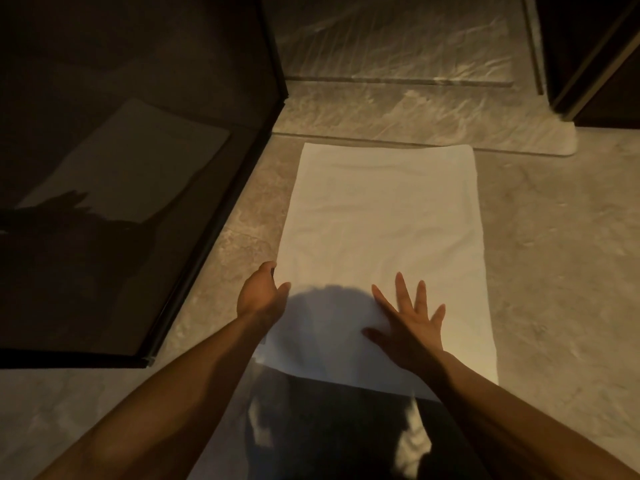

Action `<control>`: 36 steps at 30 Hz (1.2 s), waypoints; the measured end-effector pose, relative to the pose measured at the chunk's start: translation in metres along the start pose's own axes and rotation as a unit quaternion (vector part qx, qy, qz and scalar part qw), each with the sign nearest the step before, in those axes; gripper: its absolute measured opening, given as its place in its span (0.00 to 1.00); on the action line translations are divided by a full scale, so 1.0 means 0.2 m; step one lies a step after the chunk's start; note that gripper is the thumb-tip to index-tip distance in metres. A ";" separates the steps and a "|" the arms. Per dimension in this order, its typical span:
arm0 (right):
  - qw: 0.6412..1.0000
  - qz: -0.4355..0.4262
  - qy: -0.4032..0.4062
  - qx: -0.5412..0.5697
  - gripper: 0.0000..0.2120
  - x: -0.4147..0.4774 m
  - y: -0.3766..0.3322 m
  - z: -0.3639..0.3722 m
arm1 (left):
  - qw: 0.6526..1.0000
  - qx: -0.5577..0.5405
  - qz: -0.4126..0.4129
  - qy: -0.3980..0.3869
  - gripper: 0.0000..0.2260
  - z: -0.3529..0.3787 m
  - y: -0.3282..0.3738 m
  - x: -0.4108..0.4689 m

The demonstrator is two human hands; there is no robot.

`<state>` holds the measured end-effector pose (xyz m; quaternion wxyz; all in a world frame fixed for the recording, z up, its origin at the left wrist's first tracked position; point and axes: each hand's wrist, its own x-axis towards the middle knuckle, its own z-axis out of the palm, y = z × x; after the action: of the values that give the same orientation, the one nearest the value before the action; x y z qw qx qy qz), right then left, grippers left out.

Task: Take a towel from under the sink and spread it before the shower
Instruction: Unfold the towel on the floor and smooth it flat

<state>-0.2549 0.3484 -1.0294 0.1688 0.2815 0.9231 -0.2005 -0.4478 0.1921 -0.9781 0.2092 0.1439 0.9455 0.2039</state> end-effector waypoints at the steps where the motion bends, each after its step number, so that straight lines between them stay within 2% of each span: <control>1: 1.000 -0.001 0.006 0.004 0.39 0.01 -0.02 0.00 | 1.000 -0.004 -0.001 0.019 0.21 -0.01 0.00 0.00; 6: 1.000 -0.010 0.022 -0.006 0.36 0.05 -0.08 -0.02 | 0.995 0.004 0.037 0.092 0.19 -0.06 0.00 0.03; 10: 1.000 -0.023 0.011 -0.003 0.33 0.02 -0.01 -0.10 | 0.992 -0.035 0.089 0.085 0.16 -0.08 0.06 0.00; 14: 1.000 0.001 0.021 0.020 0.30 -0.05 0.08 -0.16 | 0.985 -0.063 0.134 0.084 0.14 -0.02 0.20 -0.06; 19: 0.998 0.038 0.025 0.035 0.28 -0.16 0.22 -0.19 | 0.973 -0.145 0.174 0.045 0.13 0.07 0.50 -0.16; 23: 0.986 0.075 0.119 0.085 0.25 -0.27 0.41 -0.30 | 0.943 -0.168 0.285 -0.039 0.13 0.20 0.74 -0.29; 25: 0.978 0.117 0.152 0.083 0.25 -0.31 0.52 -0.36 | 0.934 -0.092 0.329 -0.101 0.15 0.27 0.82 -0.33; 27: 0.976 0.141 0.155 0.062 0.26 -0.33 0.62 -0.41 | 0.930 0.003 0.346 -0.123 0.18 0.33 0.84 -0.34; 31: 0.973 0.149 0.160 0.075 0.26 -0.31 0.67 -0.45 | 0.944 0.047 0.310 -0.108 0.19 0.32 0.74 -0.26; 36: 0.979 0.098 0.125 0.131 0.26 -0.21 0.50 -0.39 | 0.936 0.210 0.248 -0.139 0.26 0.34 0.50 -0.18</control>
<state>-0.1787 0.4426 -0.9721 0.0323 0.4128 0.8707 -0.2655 -0.3677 0.2888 -0.9785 0.2462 0.4413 0.8626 0.0243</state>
